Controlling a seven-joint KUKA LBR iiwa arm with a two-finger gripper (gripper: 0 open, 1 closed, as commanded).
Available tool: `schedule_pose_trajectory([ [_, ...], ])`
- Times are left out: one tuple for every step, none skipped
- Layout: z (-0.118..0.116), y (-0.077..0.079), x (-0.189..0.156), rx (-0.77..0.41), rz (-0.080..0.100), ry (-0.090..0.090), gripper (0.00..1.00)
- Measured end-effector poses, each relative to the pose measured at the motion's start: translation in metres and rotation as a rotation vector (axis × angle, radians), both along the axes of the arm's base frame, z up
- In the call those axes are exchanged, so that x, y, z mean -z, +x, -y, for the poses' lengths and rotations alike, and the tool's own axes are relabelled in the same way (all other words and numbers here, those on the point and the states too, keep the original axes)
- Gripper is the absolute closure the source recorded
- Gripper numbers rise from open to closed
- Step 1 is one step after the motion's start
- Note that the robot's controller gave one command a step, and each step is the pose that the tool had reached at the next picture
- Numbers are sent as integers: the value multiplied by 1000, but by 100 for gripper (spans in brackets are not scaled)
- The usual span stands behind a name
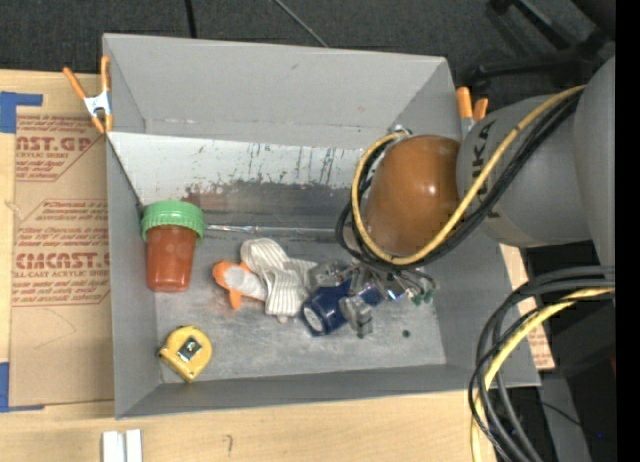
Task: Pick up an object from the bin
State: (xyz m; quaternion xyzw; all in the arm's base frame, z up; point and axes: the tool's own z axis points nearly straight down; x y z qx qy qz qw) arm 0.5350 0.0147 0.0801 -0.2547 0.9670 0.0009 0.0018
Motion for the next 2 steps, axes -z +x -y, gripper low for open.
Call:
schedule_pose_trajectory([
  [2, 5, 0, -20, -6, 2, 100],
  [24, 1, -189, 4, -5, -2, 100],
])
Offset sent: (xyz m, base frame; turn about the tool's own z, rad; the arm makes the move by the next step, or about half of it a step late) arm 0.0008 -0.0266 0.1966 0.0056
